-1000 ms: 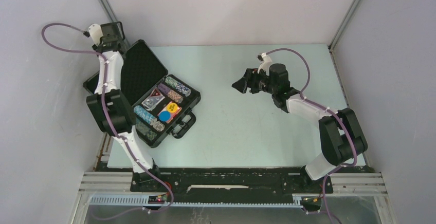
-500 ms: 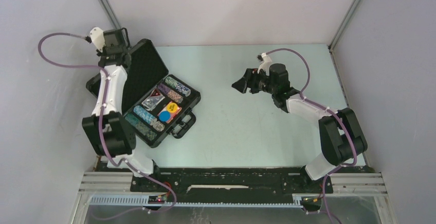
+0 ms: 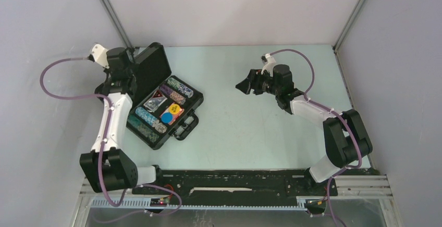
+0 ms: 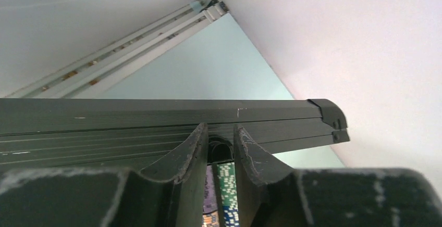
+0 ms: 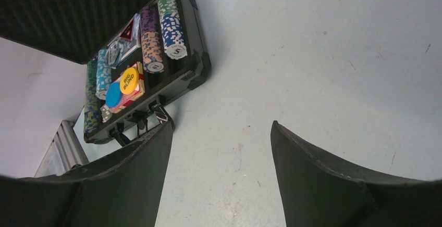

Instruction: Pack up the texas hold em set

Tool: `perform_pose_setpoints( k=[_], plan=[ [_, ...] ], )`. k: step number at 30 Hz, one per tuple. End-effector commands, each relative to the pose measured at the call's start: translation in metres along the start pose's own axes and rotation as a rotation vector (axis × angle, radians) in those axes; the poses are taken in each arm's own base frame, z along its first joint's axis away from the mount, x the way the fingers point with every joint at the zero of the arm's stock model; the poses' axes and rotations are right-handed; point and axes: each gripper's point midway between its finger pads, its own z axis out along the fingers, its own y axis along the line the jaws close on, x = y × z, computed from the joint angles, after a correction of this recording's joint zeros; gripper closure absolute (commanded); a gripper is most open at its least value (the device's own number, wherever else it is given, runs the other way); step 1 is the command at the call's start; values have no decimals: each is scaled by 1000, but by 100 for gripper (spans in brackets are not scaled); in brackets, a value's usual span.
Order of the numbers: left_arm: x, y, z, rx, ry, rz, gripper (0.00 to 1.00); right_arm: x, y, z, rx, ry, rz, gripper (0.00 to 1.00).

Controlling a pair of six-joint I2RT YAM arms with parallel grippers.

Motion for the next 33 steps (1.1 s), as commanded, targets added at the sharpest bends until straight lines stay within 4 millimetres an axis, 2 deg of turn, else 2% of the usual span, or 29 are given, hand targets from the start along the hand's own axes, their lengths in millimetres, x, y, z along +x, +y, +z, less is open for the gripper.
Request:
perform_pose_setpoints(
  k=[1, 6, 10, 15, 22, 28, 31, 33],
  plan=[
    [92, 21, -16, 13, 291, 15, 69, -22, 9, 1, -13, -51, -20, 22],
    [119, 20, -31, 94, 374, -1, 62, -21, 9, 2, -19, -50, -16, 22],
    [131, 11, -45, 229, 397, 24, 46, -22, 11, 1, -20, -51, -21, 22],
    [139, 12, -66, 317, 412, 50, 32, -23, 11, 1, -23, -53, -23, 21],
    [150, 8, -89, 418, 471, 40, 25, -21, 11, 3, -31, -47, -22, 21],
    [170, -9, -125, 590, 558, 110, 18, -18, 7, 4, -12, -29, -25, 21],
    [181, -5, -141, 623, 596, 142, 17, -16, 6, 8, -9, -13, -19, 20],
    [188, 6, -147, 600, 627, 171, 15, -12, 8, 10, -16, 10, -18, 18]
  ],
)
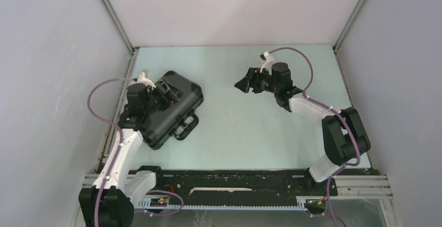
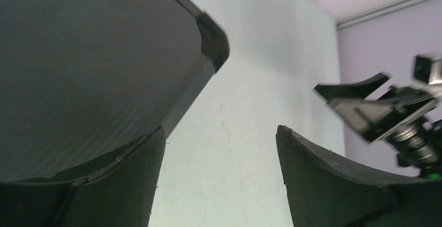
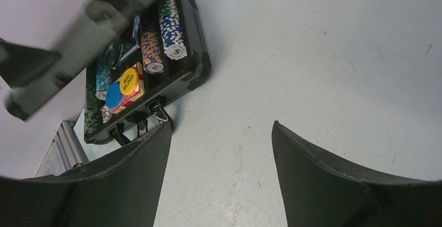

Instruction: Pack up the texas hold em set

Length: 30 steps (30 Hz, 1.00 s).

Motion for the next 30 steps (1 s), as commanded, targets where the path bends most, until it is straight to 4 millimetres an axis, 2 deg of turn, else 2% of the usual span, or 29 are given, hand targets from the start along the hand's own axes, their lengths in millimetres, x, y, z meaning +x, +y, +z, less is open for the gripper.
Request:
perform_pose_setpoints(
  k=[1, 5, 9, 11, 15, 17, 19, 24, 27, 30],
  plan=[
    [38, 30, -15, -106, 120, 48, 14, -9, 9, 8, -22, 9, -23, 18],
    [51, 35, -32, -123, 153, 67, 11, -3, 12, 12, -14, 39, -39, 16],
    [44, 28, -37, -104, 112, 68, 10, 5, 19, 20, -1, 62, -59, 15],
    [35, 18, -32, -74, 84, 33, 10, 14, 25, 26, -3, 82, -48, 16],
    [16, -23, -14, 104, 74, -87, 10, 41, 47, 37, -46, 143, 43, 18],
    [12, -24, -5, 103, 73, -136, 10, 57, 64, 42, -75, 169, 59, 18],
    [5, -9, 2, 30, 53, -147, 10, 74, 85, 44, -107, 205, 83, 18],
    [-9, 59, 3, -200, -9, -285, 10, 104, 143, 43, -302, 252, 213, 21],
    [-9, 86, -1, -249, -52, -314, 10, 119, 160, 49, -339, 281, 288, 23],
    [5, 96, 1, -249, -44, -326, 9, 132, 171, 59, -380, 292, 373, 27]
  ],
)
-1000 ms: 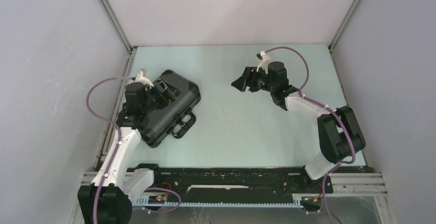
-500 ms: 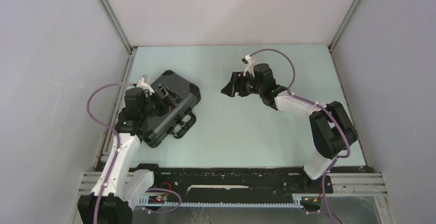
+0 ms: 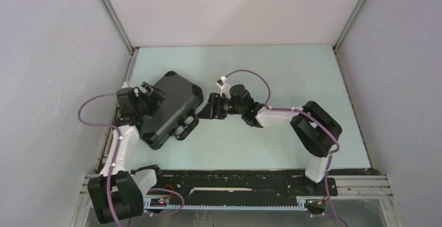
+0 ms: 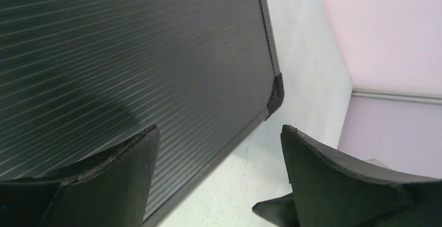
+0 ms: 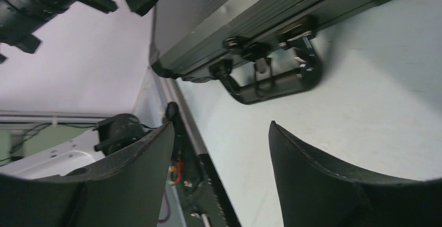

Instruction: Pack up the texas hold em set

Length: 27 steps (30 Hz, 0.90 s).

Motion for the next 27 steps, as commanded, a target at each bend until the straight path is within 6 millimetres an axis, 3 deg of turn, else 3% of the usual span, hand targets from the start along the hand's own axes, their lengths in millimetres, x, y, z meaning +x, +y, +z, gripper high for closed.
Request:
perform_pose_setpoints(
  k=[1, 6, 12, 20, 27],
  plan=[
    [13, 22, 6, -7, -11, -43, 9, 5, 19, 21, -134, -20, 172, 29],
    [34, 56, 11, -62, 27, -101, 9, 16, 7, 41, -186, -17, 292, 34],
    [37, 103, 0, -216, 35, -115, 13, 23, -16, 56, -107, -27, 333, 34],
    [39, 108, -3, -208, 2, -99, 14, 46, -32, 75, -47, 6, 360, 45],
    [41, 112, 3, -181, 32, -171, 18, 54, -36, 88, -38, 37, 356, 46]
  ],
)
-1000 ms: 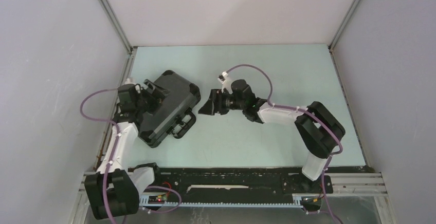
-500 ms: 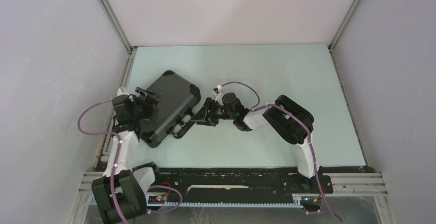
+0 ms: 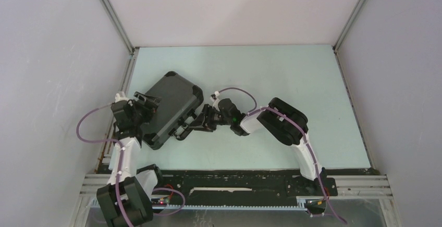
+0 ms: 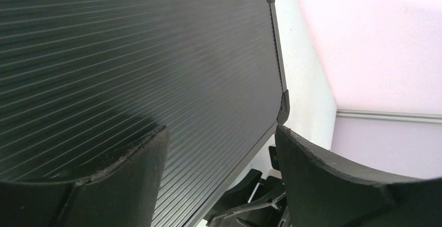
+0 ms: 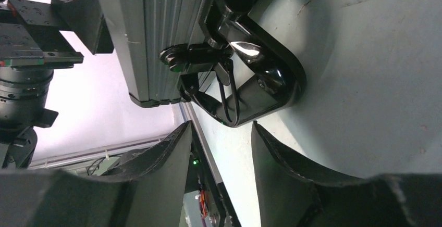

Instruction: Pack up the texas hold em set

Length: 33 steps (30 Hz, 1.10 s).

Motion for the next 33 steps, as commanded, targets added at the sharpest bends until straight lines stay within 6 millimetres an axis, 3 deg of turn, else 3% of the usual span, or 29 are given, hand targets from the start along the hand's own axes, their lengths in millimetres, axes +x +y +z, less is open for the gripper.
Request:
perform_pose_setpoints(
  k=[1, 9, 14, 25, 29, 33],
  plan=[
    [47, 69, -2, -211, 160, -114, 19, -3, 11, 12, -25, -4, -27, 48],
    [46, 74, -3, -228, 153, -120, 19, 1, 20, 16, -78, 17, -27, 62],
    [44, 76, -3, -234, 142, -127, 20, 5, 28, 18, -116, 29, -32, 58],
    [39, 77, -4, -240, 122, -118, 20, 3, 41, 17, -146, 17, -59, 61],
    [35, 76, -6, -241, 102, -105, 21, 1, 44, 22, -154, 25, -59, 75],
    [35, 75, -7, -239, 100, -98, 23, -4, 57, 23, -166, 23, -89, 75]
  ],
)
